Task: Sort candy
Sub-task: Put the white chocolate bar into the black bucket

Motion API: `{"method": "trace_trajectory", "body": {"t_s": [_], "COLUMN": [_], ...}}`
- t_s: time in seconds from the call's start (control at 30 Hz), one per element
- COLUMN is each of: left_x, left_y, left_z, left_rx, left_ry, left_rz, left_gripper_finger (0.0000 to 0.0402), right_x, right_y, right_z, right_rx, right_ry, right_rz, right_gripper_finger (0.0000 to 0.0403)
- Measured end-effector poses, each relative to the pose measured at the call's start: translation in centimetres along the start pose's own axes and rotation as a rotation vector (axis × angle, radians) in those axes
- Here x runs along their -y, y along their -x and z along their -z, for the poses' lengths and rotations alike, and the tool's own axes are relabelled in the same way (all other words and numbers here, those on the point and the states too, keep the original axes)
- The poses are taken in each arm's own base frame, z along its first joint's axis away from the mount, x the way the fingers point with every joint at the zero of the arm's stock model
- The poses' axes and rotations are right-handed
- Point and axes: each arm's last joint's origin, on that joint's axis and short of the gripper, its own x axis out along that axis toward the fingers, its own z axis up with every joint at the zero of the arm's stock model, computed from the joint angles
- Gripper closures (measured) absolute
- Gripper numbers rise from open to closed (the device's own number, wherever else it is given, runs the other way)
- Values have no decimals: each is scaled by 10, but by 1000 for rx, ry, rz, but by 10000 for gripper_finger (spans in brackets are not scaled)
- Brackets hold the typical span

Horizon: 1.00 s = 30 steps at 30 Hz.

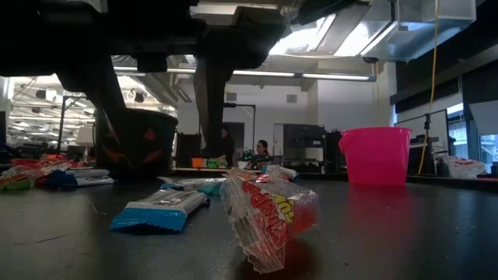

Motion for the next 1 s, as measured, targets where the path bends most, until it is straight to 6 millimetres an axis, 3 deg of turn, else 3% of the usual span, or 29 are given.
{"method": "trace_trajectory", "body": {"t_s": [0.6,1.0], "left_x": [-3,-11], "left_y": [-29,-29], "left_z": [13,18], "left_rx": [-37,-50], "left_ry": [2,228], "left_rz": [93,137], "left_gripper_finger": [201,314], "right_x": [0,0], "right_y": [0,0], "right_z": [1,1], "right_rx": [-6,-9], "right_ry": [2,29], "right_rz": [-8,-8], "right_gripper_finger": [214,214]}}
